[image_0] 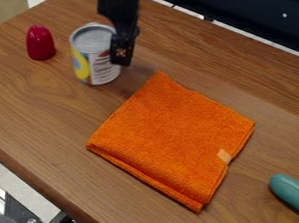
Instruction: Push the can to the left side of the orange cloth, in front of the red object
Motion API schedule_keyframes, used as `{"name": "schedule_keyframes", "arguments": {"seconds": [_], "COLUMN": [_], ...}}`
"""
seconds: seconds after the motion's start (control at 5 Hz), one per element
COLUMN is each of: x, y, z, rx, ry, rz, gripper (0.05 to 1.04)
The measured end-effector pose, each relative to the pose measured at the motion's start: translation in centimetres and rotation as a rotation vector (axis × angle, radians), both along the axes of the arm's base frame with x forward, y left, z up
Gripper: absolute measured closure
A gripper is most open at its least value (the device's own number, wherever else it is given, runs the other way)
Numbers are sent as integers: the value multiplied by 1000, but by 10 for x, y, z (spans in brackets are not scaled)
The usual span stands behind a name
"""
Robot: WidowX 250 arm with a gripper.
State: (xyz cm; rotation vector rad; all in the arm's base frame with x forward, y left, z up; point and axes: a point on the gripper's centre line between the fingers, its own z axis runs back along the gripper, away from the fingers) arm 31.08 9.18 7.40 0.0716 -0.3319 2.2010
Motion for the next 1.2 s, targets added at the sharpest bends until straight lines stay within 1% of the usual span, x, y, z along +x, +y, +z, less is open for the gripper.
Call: {"name": "schedule_keyframes", "arguments": {"seconds": [0.2, 0.4, 0.6, 0.8, 1.0, 1.2], "x": [-4, -18, -35, -50, -61, -63], "y": [2, 8, 15, 19, 20, 16], "z": [-4, -2, 0, 2, 6, 8], "rx": [11, 2, -17, -20, -31, -50], "ry": [-7, -19, -21, -32, -52, -45], "rz": [73, 118, 134, 85, 47, 9], "gripper": [89, 89, 89, 89, 89, 89]}}
